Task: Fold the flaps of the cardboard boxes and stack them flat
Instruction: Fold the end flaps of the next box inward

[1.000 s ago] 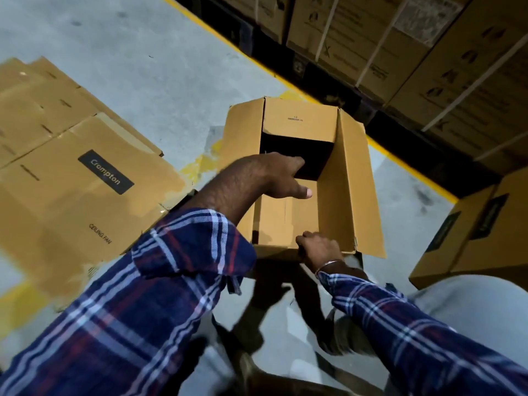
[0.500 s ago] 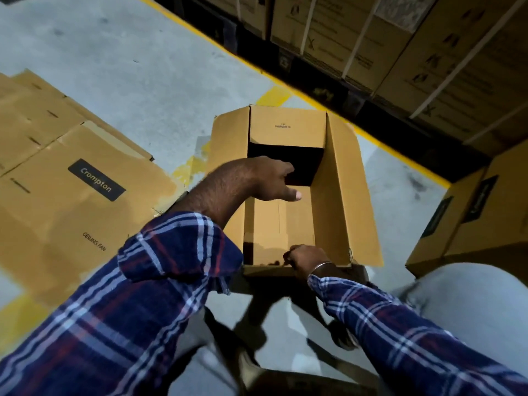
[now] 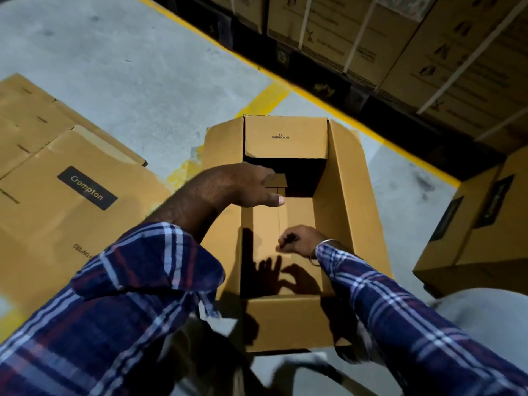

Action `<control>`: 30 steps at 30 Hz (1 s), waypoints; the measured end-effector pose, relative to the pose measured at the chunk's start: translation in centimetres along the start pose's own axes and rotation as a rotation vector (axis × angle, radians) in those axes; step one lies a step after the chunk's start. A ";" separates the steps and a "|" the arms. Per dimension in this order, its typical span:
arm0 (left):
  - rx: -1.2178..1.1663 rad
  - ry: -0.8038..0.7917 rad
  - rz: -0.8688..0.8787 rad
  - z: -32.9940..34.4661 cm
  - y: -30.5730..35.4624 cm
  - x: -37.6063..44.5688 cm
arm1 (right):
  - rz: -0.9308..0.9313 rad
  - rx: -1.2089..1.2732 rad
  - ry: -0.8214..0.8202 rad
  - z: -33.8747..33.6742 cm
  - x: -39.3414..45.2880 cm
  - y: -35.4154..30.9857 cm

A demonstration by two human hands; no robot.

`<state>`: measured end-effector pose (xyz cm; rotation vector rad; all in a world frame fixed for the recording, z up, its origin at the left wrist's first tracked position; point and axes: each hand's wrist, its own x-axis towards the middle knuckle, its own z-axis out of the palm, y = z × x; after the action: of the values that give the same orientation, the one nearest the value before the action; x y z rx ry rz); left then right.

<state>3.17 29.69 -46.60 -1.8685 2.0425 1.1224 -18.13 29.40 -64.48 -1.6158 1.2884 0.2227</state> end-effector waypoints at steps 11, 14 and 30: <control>0.039 0.034 -0.085 1.7 -3.1 1.9 | 0.191 1.474 0.324 -6.0 15.3 -2.1; -0.058 0.216 -0.068 1.5 -3.0 2.0 | 0.178 1.524 0.365 -7.9 17.2 -2.3; -0.071 0.293 -0.057 1.3 -2.4 3.0 | -0.242 -0.435 0.702 -20.4 24.8 -7.8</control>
<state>4.30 28.26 -50.22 -2.2264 2.1015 0.9684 -10.09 -2.55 -66.88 -2.3294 1.6102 -0.2610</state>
